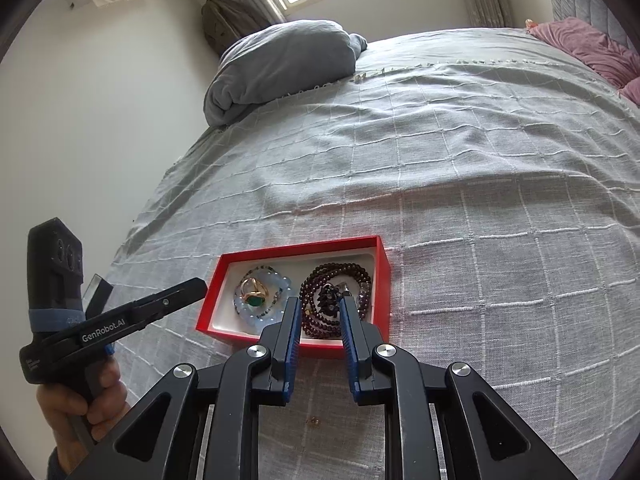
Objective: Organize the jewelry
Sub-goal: 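Grasp the gold ring with the left gripper while the right gripper grasps the gold stud earring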
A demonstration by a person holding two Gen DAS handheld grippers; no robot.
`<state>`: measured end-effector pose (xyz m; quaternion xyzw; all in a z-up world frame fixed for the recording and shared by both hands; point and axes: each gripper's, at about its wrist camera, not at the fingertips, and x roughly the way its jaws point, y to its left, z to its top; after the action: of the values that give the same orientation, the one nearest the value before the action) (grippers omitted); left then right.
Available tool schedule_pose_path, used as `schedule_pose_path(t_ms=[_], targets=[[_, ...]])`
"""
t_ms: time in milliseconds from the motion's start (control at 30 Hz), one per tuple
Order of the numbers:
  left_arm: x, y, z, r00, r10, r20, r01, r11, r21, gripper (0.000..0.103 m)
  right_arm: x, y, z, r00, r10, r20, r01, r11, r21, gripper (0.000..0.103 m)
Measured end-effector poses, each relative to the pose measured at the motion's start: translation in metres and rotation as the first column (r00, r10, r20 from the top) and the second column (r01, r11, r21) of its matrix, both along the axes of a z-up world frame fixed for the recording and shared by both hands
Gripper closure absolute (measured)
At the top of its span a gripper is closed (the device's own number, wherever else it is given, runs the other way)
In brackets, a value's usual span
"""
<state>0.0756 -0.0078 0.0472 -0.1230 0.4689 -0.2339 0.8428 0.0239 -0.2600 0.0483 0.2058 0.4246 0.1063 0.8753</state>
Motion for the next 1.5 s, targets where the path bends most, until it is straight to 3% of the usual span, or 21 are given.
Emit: schedule_pose_path(t_ms=[233,367,467,667,833,967,1200,1500], targets=[[-0.011,0.008,0.000,1.000,-0.011,0.002,0.011,1.000,0.000,0.087,-0.015,-0.005,0.004,1.000,0.006,0.006,-0.006,1.000,-0.009,0.081],[-0.015,0.011,-0.002,1.000,-0.016,-0.004,0.016,1.000,-0.001,0.086,-0.018,-0.008,0.002,1.000,0.000,0.001,0.000,1.000,-0.023,0.069],[-0.018,0.014,-0.006,1.000,-0.021,-0.009,0.021,1.000,0.001,0.081,-0.017,-0.008,-0.004,1.000,0.001,-0.019,-0.001,1.000,-0.027,0.069],[-0.028,0.021,-0.016,0.998,-0.029,-0.053,0.029,1.000,0.005,0.080,-0.022,0.003,-0.012,0.999,0.034,-0.028,-0.036,0.998,-0.057,0.068],[-0.035,0.020,-0.026,0.998,-0.034,-0.062,0.040,0.994,0.098,0.080,-0.023,0.016,-0.024,0.996,0.067,-0.051,-0.071,0.993,-0.095,0.067],[-0.040,0.017,-0.042,0.992,-0.059,-0.116,0.075,0.987,0.143,0.080,-0.023,0.021,-0.034,0.994,0.085,-0.074,-0.093,0.990,-0.110,0.066],[-0.044,0.013,-0.053,0.986,-0.069,-0.149,0.099,0.973,0.209,0.058,-0.024,0.024,-0.044,0.990,0.100,-0.098,-0.112,0.986,-0.122,0.066],[-0.045,0.004,-0.063,0.983,-0.075,-0.165,0.116,0.959,0.257,0.056,-0.024,0.027,-0.048,0.988,0.113,-0.108,-0.127,0.983,-0.132,0.066]])
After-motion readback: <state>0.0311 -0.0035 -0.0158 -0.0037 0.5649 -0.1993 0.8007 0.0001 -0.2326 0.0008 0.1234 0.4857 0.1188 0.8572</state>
